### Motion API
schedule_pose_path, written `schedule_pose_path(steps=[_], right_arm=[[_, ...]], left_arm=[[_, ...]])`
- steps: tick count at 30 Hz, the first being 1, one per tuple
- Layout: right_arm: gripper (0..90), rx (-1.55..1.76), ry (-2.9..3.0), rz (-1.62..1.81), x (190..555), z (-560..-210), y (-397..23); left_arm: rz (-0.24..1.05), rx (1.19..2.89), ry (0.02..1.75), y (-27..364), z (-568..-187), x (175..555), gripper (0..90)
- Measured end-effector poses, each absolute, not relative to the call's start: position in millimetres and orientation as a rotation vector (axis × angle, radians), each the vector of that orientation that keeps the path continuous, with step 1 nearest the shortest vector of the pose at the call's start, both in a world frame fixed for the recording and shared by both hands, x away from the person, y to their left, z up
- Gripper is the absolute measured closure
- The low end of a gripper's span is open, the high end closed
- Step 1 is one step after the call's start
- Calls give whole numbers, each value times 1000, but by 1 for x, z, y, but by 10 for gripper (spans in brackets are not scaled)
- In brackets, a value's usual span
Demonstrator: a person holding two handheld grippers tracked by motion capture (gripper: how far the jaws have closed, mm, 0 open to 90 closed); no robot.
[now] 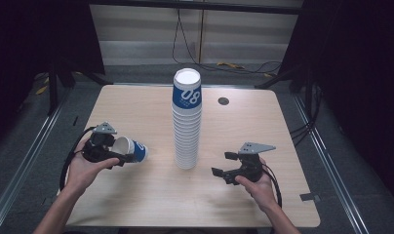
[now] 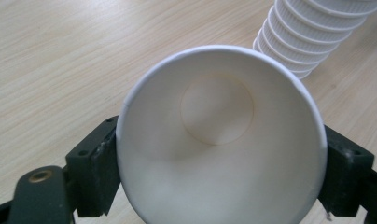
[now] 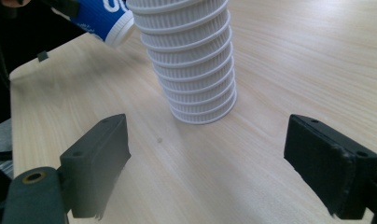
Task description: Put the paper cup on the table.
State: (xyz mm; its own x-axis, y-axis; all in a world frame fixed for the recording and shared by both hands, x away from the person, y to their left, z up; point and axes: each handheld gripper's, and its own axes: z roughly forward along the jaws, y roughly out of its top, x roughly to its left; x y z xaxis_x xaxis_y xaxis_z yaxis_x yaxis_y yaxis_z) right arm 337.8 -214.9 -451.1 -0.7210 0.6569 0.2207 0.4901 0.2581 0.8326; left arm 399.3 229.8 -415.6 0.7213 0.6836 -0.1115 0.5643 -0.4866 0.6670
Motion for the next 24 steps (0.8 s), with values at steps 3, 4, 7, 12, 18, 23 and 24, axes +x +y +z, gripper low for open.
schedule_pose_path(steps=[3, 4, 7, 12, 18, 23, 24], right_arm=[[139, 1078, 2355, 1446, 338, -452, -215], [139, 1080, 2355, 1447, 338, -452, -215], [139, 1076, 2360, 1449, 336, -451, -213], [139, 1065, 2373, 1437, 334, -451, -212], [138, 1066, 2424, 1427, 334, -454, -206], [139, 1063, 2438, 1406, 334, -456, -204], [138, 1065, 2437, 1408, 334, -456, -204]], left_arm=[[223, 2247, 936, 230, -414, 403, 168], [219, 2252, 949, 231, -413, 406, 168], [217, 2317, 961, 230, -414, 417, 169], [194, 2332, 986, 231, -419, 423, 169], [193, 2455, 991, 229, -416, 433, 168], [200, 2491, 993, 228, -415, 441, 168], [197, 2504, 995, 227, -415, 443, 168]])
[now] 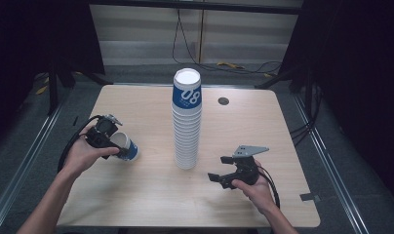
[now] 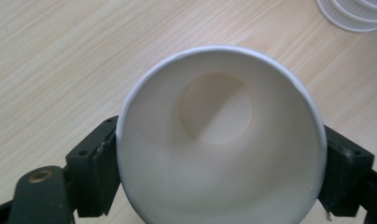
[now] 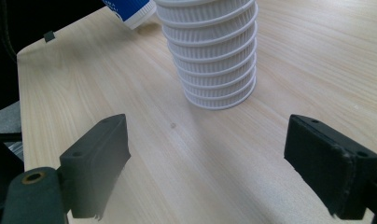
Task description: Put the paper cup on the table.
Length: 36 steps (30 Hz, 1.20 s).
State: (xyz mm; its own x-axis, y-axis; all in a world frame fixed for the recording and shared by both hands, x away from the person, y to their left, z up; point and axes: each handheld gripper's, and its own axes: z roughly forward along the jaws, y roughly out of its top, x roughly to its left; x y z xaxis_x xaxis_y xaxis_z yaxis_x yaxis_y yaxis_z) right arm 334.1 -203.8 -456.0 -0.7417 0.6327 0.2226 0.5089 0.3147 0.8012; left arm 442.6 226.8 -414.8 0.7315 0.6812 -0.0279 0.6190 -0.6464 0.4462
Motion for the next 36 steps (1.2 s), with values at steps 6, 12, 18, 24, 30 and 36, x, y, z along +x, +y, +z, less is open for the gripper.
schedule_pose_path(steps=[6, 12, 18, 24, 30, 36], right_arm=[[139, 1059, 2452, 1401, 333, -457, -202], [139, 1059, 2456, 1401, 333, -458, -201], [139, 1063, 2465, 1391, 333, -460, -200], [139, 1059, 2477, 1384, 333, -462, -199], [139, 1048, 2488, 1372, 331, -461, -197], [139, 1046, 2491, 1366, 330, -461, -197]], left_arm=[[240, 2573, 985, 214, -417, 446, 163], [246, 2576, 1004, 211, -422, 453, 156], [260, 2596, 1047, 205, -421, 461, 153], [276, 2660, 1002, 191, -422, 468, 148], [307, 2661, 975, 185, -427, 469, 138], [329, 2630, 931, 189, -433, 469, 133]])
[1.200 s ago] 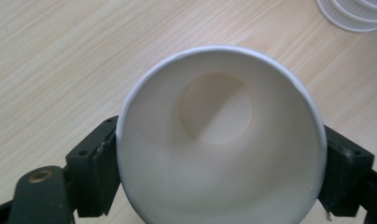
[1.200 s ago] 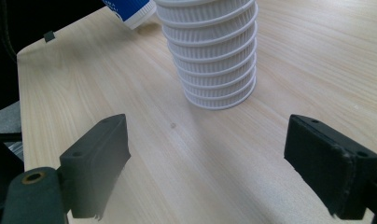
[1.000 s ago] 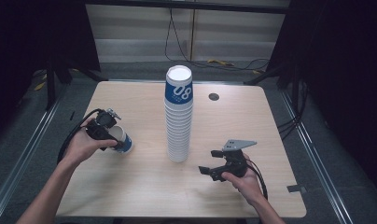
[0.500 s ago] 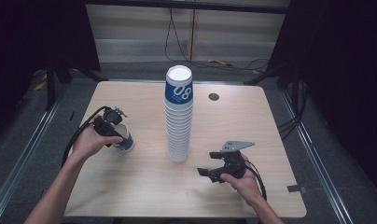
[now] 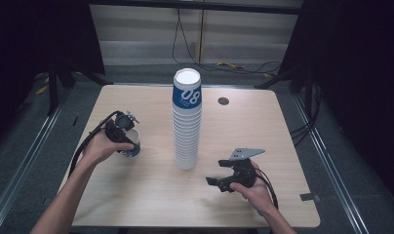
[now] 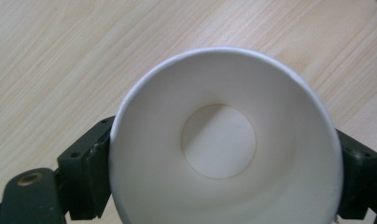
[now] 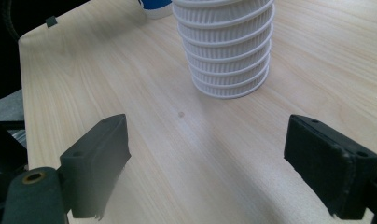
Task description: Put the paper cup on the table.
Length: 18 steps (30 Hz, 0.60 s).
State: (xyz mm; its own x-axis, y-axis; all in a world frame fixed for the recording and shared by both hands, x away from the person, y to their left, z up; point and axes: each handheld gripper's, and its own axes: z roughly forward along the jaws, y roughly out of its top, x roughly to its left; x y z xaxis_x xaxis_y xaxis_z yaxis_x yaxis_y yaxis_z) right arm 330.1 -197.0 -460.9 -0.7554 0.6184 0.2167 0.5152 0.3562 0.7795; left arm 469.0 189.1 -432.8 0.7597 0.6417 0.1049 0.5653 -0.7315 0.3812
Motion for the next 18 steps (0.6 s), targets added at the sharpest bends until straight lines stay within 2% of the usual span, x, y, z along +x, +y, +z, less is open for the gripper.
schedule_pose_path(steps=[6, 10, 18], right_arm=[[140, 1048, 2482, 1363, 331, -461, -198], [140, 1046, 2479, 1356, 330, -461, -197], [140, 1042, 2483, 1352, 330, -461, -197]], left_arm=[[349, 2601, 947, 191, -438, 466, 125], [304, 2512, 977, 200, -445, 466, 138], [297, 2414, 994, 207, -452, 463, 143]])
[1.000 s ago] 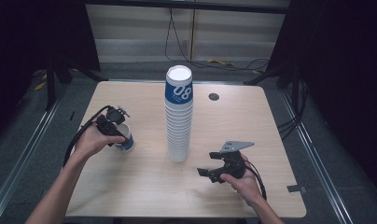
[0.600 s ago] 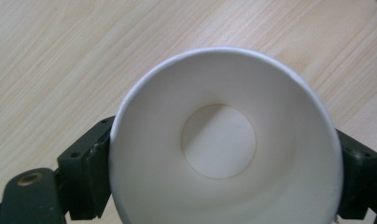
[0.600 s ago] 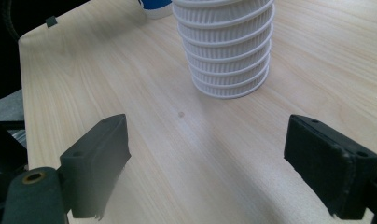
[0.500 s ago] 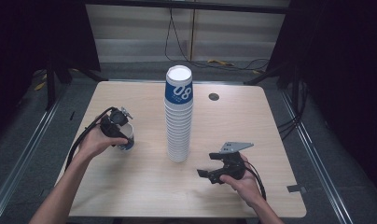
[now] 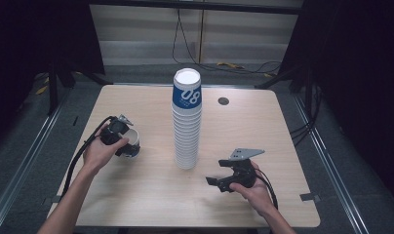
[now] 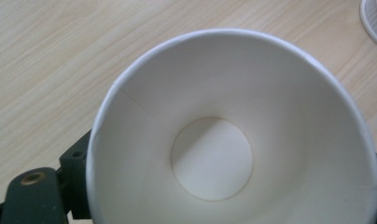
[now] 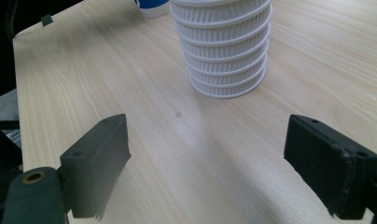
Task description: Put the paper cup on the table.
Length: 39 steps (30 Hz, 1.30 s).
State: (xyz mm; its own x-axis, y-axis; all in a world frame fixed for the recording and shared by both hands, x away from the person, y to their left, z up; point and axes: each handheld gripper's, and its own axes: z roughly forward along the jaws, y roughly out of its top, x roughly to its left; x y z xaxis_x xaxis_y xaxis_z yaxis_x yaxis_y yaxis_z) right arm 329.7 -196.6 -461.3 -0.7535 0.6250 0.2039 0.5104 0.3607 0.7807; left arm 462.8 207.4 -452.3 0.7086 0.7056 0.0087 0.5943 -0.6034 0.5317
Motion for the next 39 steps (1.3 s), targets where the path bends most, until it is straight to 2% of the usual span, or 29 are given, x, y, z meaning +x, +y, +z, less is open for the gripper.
schedule_pose_path(steps=[4, 12, 27, 31, 39], right_arm=[[140, 1037, 2475, 1343, 329, -461, -197], [140, 1030, 2476, 1349, 329, -460, -197], [140, 1039, 2462, 1370, 329, -460, -197], [140, 1038, 2461, 1369, 328, -459, -197], [140, 1043, 2447, 1372, 329, -459, -198]], left_arm=[[264, 2391, 1007, 208, -460, 463, 147], [323, 2370, 1017, 214, -460, 454, 161], [328, 2365, 1015, 227, -464, 447, 161], [256, 2330, 988, 230, -459, 446, 163], [328, 2339, 981, 226, -455, 437, 160]])
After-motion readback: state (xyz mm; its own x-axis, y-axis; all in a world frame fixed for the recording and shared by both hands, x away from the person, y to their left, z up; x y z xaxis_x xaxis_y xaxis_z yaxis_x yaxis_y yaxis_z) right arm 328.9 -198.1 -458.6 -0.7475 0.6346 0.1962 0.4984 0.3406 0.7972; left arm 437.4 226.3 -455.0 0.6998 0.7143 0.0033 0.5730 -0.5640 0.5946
